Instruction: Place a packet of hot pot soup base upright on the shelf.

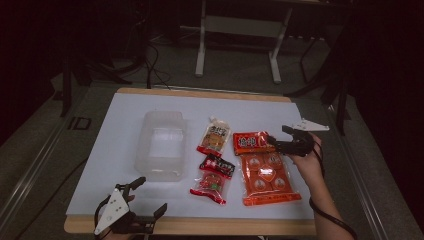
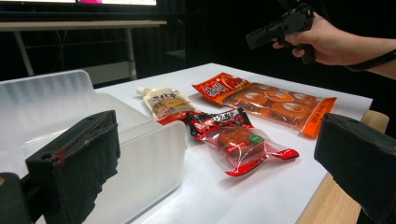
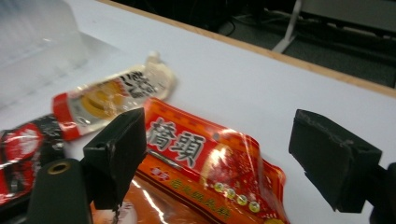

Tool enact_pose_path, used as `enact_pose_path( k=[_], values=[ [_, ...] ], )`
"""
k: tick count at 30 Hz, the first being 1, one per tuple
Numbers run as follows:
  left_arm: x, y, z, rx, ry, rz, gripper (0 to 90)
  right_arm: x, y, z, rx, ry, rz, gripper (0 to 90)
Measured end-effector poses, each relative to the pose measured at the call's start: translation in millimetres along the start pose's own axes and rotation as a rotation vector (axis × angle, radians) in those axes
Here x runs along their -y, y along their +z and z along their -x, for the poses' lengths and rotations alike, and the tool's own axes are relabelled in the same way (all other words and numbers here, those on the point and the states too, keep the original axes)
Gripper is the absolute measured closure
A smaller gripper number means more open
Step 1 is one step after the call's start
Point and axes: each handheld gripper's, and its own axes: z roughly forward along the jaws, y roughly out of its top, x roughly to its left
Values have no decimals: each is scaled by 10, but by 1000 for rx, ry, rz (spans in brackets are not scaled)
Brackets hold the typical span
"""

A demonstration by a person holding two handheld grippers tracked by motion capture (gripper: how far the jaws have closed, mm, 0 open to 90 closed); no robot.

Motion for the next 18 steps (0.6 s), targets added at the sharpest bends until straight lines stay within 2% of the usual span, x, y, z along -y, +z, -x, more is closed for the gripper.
enact_pose_path(
  k=[4,12,18],
  values=[
    [6,-23,0,-9,-2,-4,7,82,130,80,4,7,-33,189],
    [16,-66,9,-26,3,-12,7,220,374,199,20,-3,-114,245],
    [21,-86,32,-29,9,-13,7,298,466,269,28,1,-143,254]
  ],
)
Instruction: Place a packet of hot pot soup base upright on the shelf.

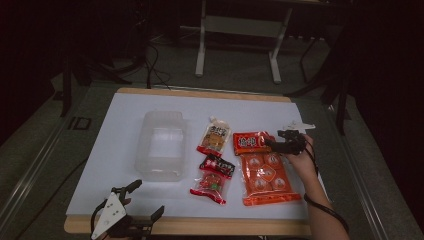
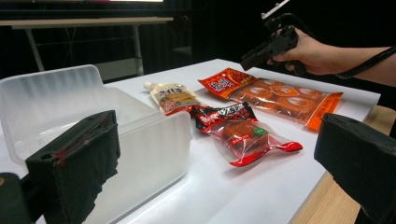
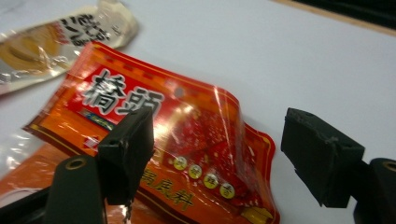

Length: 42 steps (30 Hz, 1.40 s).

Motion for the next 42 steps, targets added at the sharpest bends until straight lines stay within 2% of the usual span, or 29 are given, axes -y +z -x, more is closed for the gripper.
enact_pose_path(
  k=[6,11,16,19,22,28,30,35,40,42],
  values=[
    [7,-10,8,-5,2,-7,7,79,106,72,9,30,-47,253],
    [8,-10,4,-5,1,-9,7,140,191,103,11,36,-91,250],
    [11,-5,5,-3,3,-14,7,192,219,157,-22,98,-102,211],
    [12,-2,11,-1,3,-17,7,199,227,144,-29,91,-105,173],
    [11,1,14,1,5,-18,7,187,232,106,-18,85,-119,177],
    [11,5,19,3,7,-21,7,177,209,58,-19,93,-131,268],
    [11,7,20,4,7,-22,7,189,193,27,-19,83,-123,329],
    [12,12,26,5,8,-24,7,208,176,3,-19,78,-109,399],
    [13,15,25,4,8,-25,7,213,161,-24,-15,49,-102,515],
    [13,17,24,3,5,-24,7,188,153,-62,-8,4,-104,616]
  ],
)
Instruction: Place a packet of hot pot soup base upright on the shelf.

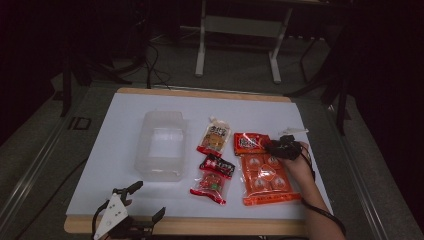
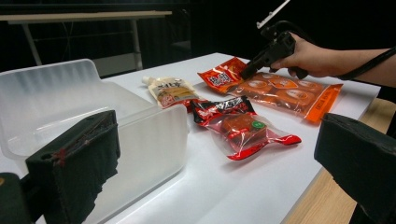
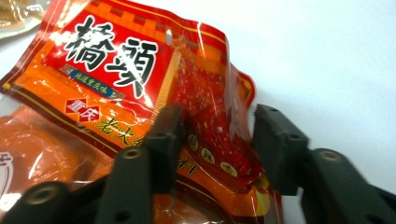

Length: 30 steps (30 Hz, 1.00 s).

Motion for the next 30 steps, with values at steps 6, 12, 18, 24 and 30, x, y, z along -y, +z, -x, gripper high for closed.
enact_pose_path(
  k=[6,12,18,24,30],
  values=[
    [-2,1,1,0,4,-1,7,-67,-8,-81,21,-54,-32,834],
    [-4,1,-6,1,0,2,7,-132,-46,-101,32,-46,-44,874],
    [-5,3,-8,2,1,2,7,-139,-126,-109,47,-39,-29,879],
    [-4,12,-1,5,2,0,7,-156,-275,-98,49,-30,10,880],
    [-6,22,2,6,4,-4,7,-196,-443,-118,50,-36,53,880]
  ],
)
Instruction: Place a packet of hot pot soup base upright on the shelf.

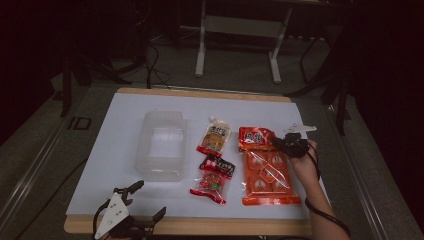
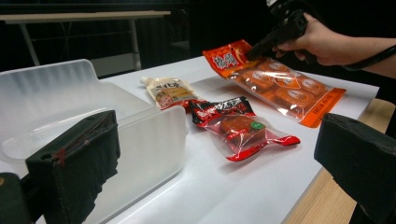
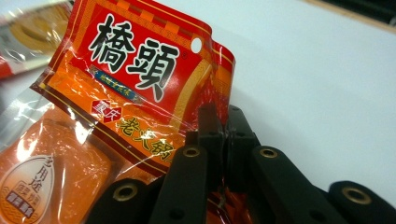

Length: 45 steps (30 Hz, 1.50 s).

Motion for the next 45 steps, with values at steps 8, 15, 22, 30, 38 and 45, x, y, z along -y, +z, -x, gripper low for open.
enact_pose_path(
  k=[8,15,22,30,38,45],
  values=[
    [-5,19,11,8,1,-13,8,-77,-230,-58,0,-15,63,881],
    [-30,35,25,23,-11,-16,8,-141,-434,-132,-5,-40,117,881],
    [-102,50,58,40,-15,-19,8,-217,-625,-252,-9,-79,174,880],
    [-209,107,117,80,-15,-36,8,-261,-907,-413,-18,-129,237,879],
    [-321,206,190,137,-19,-75,8,-236,-1182,-582,-31,-179,301,879],
    [-474,337,239,165,0,-80,8,-188,-1420,-763,-48,-229,355,879]
  ],
)
